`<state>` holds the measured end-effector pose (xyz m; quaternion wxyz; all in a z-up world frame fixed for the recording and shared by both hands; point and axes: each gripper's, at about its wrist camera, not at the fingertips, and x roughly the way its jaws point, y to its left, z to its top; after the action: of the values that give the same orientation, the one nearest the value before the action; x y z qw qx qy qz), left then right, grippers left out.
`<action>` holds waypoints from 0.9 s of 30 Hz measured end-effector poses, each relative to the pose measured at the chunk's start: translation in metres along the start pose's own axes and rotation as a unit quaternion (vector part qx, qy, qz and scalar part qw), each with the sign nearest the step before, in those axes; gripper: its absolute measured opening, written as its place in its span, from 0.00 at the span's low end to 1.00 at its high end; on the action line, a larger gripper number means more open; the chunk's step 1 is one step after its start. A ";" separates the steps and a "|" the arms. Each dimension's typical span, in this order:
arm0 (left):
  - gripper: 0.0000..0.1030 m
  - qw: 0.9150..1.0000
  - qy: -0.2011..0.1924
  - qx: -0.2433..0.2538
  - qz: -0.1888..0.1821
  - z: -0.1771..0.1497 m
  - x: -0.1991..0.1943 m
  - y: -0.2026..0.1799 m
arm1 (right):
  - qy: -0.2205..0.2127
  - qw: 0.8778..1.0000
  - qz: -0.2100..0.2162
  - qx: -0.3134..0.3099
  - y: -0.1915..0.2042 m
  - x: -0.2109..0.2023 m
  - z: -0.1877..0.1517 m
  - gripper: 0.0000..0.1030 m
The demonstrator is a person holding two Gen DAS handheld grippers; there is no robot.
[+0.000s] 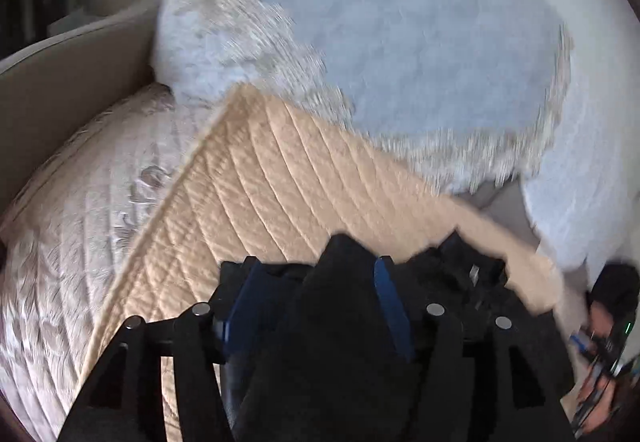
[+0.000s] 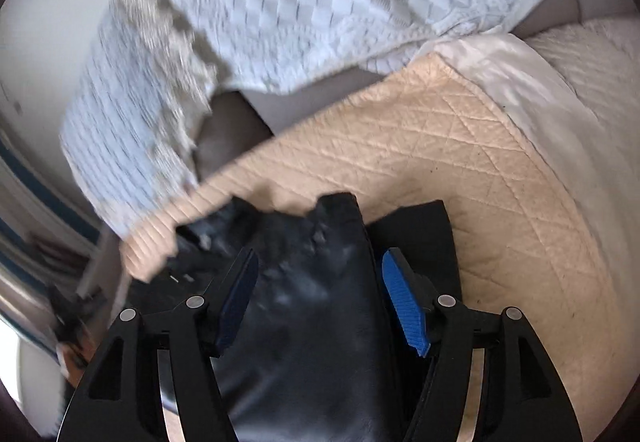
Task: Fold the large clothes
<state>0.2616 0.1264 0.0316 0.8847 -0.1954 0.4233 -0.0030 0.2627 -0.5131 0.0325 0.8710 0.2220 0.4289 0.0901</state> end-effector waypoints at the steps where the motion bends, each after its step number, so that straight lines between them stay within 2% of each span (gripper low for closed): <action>1: 0.59 1.000 0.020 0.014 0.004 0.001 0.011 -0.004 | 0.011 1.000 -0.014 -0.016 0.003 0.008 0.002 0.63; 4: 0.59 0.997 0.061 0.047 0.019 0.001 0.042 -0.014 | 0.042 0.997 -0.042 -0.057 0.013 0.035 0.011 0.63; 6: 0.59 0.994 0.077 0.074 0.033 0.001 0.061 -0.023 | 0.064 0.994 -0.059 -0.063 0.013 0.048 0.014 0.63; 9: 0.58 0.990 0.103 0.086 0.034 0.000 0.081 -0.029 | 0.095 0.990 -0.078 -0.070 0.013 0.063 0.017 0.63; 10: 0.56 0.989 0.107 0.093 0.044 -0.001 0.085 -0.031 | 0.102 0.989 -0.079 -0.076 0.015 0.065 0.017 0.50; 11: 0.52 0.988 0.108 0.097 0.048 -0.002 0.087 -0.032 | 0.106 0.988 -0.080 -0.084 0.018 0.067 0.015 0.25; 14: 0.33 0.989 0.095 0.105 0.044 -0.007 0.083 -0.034 | 0.101 0.986 -0.082 -0.104 0.026 0.065 0.012 0.05; 15: 0.20 0.989 0.090 0.110 0.042 -0.008 0.082 -0.035 | 0.097 0.986 -0.083 -0.111 0.029 0.063 0.012 0.05; 16: 0.13 0.989 0.085 0.112 0.041 -0.009 0.079 -0.035 | 0.090 0.986 -0.086 -0.114 0.032 0.061 0.012 0.04; 19: 0.06 0.993 0.047 0.105 0.023 0.001 0.060 -0.040 | 0.050 0.991 -0.069 -0.106 0.038 0.042 0.022 0.04; 23: 0.05 0.994 -0.023 0.103 -0.008 0.022 0.024 -0.053 | -0.017 0.995 -0.057 -0.083 0.039 0.019 0.040 0.04; 25: 0.05 0.994 -0.041 0.101 -0.003 0.031 0.026 -0.057 | -0.034 0.995 -0.066 -0.064 0.034 0.022 0.047 0.04; 27: 0.05 0.995 -0.042 0.091 0.007 0.038 0.041 -0.056 | -0.035 0.996 -0.070 -0.033 0.022 0.035 0.050 0.04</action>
<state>0.3251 0.0809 0.0415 0.9158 -0.1107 0.3852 -0.0269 0.3241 -0.4973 0.0449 0.8965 0.1652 0.4096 0.0354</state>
